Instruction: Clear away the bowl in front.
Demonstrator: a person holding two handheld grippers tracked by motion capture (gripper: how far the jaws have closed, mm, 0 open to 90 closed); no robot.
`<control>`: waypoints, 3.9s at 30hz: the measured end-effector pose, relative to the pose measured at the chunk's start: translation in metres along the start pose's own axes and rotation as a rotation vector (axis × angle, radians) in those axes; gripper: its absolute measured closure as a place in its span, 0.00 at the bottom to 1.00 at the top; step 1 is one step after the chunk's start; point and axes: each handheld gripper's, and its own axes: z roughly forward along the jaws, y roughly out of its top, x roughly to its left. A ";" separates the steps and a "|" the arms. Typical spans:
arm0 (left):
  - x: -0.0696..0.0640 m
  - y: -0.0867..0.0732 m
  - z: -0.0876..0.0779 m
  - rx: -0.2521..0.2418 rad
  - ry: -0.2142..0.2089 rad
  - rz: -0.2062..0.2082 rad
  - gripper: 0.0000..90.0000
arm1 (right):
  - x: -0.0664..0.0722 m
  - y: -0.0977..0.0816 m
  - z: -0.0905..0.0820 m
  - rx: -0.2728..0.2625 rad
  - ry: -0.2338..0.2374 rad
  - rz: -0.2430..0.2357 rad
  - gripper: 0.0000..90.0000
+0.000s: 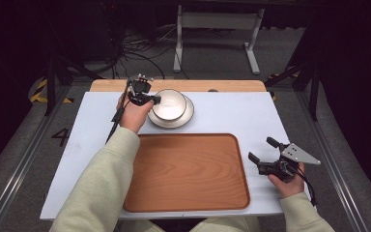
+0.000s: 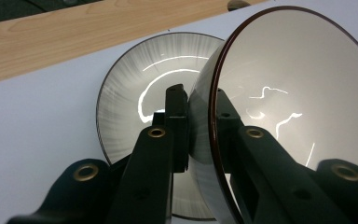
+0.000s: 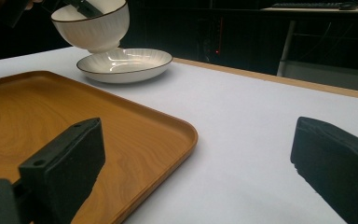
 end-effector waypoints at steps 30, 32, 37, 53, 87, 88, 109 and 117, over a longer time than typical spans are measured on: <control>-0.028 -0.029 -0.051 0.052 -0.122 0.107 0.91 | 0.000 0.000 0.000 0.003 -0.002 -0.002 0.04; -0.031 -0.030 -0.054 0.060 -0.127 0.131 0.91 | 0.000 0.000 0.000 0.003 -0.001 -0.001 0.04; -0.041 -0.034 -0.061 0.060 -0.152 0.155 0.91 | 0.000 0.000 0.001 0.006 -0.003 0.000 0.04; -0.076 -0.050 -0.062 0.069 -0.211 0.237 0.91 | 0.000 0.000 0.000 0.005 -0.001 -0.002 0.04; -0.105 -0.074 -0.035 0.213 -0.279 0.363 0.91 | 0.001 0.000 0.000 0.006 0.003 -0.008 0.04; -0.105 -0.074 -0.035 0.213 -0.279 0.363 0.91 | 0.001 0.000 0.000 0.006 0.003 -0.008 0.04; -0.108 -0.083 -0.009 0.306 -0.300 0.393 0.91 | 0.001 0.000 0.000 0.007 0.003 -0.009 0.04; -0.104 -0.084 -0.002 0.326 -0.312 0.387 0.91 | 0.000 0.000 0.000 0.004 0.000 -0.007 0.04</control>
